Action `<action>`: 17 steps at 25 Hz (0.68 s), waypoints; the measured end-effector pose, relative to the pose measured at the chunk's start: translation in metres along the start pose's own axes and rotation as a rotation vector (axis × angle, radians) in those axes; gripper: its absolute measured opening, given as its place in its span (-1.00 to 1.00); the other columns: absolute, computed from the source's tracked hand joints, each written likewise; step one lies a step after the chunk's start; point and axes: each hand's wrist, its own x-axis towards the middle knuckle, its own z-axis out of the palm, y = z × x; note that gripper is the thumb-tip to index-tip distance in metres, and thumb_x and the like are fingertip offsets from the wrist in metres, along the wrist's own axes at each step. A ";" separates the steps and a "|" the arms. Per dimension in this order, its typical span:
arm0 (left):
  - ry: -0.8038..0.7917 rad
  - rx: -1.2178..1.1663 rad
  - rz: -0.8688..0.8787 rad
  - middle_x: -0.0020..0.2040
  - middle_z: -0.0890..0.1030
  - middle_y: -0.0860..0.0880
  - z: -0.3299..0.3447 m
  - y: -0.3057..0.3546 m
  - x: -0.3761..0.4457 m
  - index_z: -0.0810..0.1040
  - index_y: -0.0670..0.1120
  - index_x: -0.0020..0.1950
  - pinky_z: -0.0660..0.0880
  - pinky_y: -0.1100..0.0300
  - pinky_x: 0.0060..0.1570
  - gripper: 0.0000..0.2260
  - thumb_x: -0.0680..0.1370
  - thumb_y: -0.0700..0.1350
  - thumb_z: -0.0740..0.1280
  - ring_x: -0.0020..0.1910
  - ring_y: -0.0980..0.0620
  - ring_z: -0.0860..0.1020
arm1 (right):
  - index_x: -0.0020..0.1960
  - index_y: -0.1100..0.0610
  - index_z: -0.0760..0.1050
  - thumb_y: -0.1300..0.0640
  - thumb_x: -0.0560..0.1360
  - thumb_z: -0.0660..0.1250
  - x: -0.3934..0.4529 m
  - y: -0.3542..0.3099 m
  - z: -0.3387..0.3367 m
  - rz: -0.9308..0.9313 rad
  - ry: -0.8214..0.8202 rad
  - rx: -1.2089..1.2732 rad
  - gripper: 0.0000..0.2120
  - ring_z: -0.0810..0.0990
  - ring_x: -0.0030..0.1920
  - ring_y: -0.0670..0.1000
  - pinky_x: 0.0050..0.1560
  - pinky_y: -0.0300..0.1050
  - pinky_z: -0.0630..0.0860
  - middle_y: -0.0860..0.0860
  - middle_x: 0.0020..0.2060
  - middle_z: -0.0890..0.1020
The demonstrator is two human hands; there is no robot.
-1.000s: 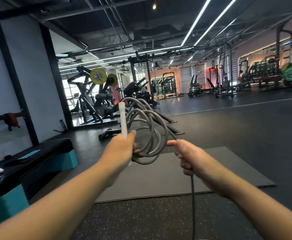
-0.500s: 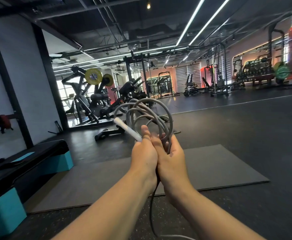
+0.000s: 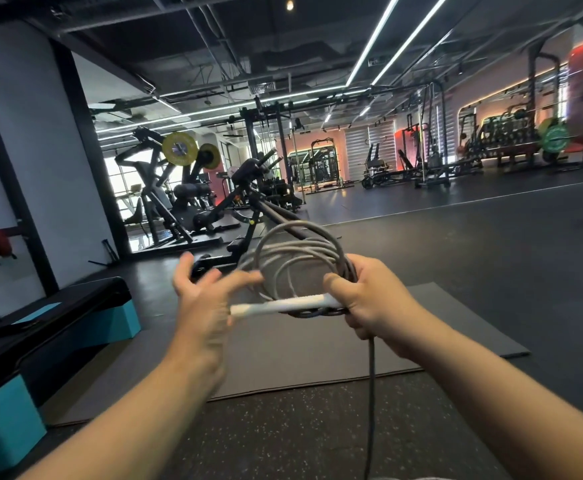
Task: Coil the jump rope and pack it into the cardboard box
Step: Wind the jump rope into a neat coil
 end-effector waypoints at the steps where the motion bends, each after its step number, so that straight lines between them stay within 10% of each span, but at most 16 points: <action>1: -0.069 0.133 0.152 0.50 0.39 -0.05 -0.004 0.011 -0.002 0.15 0.24 0.56 0.39 -0.07 0.33 0.03 0.23 -0.14 0.61 0.39 -0.06 0.44 | -0.21 0.09 0.39 0.21 0.57 0.29 0.002 0.000 -0.008 -0.031 -0.017 -0.152 -0.82 0.22 -0.63 -0.07 -0.60 -0.27 0.16 0.03 -0.48 0.36; 4: -0.498 0.929 0.600 0.55 0.32 0.12 0.003 0.046 -0.004 0.08 0.30 0.57 0.33 0.03 0.39 -0.06 0.34 0.04 0.56 0.45 0.12 0.34 | -0.25 0.08 0.43 0.16 0.48 0.36 0.004 -0.006 -0.021 -0.177 -0.089 -0.586 -0.84 0.37 -0.53 -0.12 -0.54 -0.24 0.28 -0.05 -0.46 0.46; 8: -0.898 1.622 0.434 0.35 0.51 0.06 0.056 0.064 0.000 0.08 0.13 0.60 0.44 0.14 0.20 -0.12 0.43 0.03 0.53 0.23 0.02 0.52 | -0.15 0.10 0.54 0.06 0.42 0.46 0.002 -0.018 -0.012 -0.269 -0.163 -0.803 -0.86 0.55 -0.25 0.05 -0.25 -0.05 0.48 -0.01 -0.30 0.61; 12: -0.968 1.614 0.306 -0.03 0.67 0.01 0.066 0.050 0.019 0.53 -0.05 0.17 0.49 0.22 -0.14 -0.72 0.50 -0.12 0.48 -0.12 0.06 0.62 | -0.09 0.02 0.50 -0.01 0.38 0.54 -0.002 -0.023 -0.010 -0.304 -0.179 -0.800 -0.75 0.62 -0.19 0.06 -0.17 -0.02 0.61 -0.01 -0.22 0.65; 17: -0.973 1.171 0.073 -0.23 0.62 -0.06 0.037 0.029 0.023 0.49 -0.14 0.06 0.56 0.13 -0.23 -0.95 0.61 -0.22 0.30 -0.35 0.04 0.56 | 0.17 0.00 0.29 0.13 0.35 0.60 -0.003 -0.023 -0.027 -0.363 -0.230 -0.602 -0.42 0.49 -0.29 0.12 -0.23 0.08 0.53 0.22 -0.20 0.54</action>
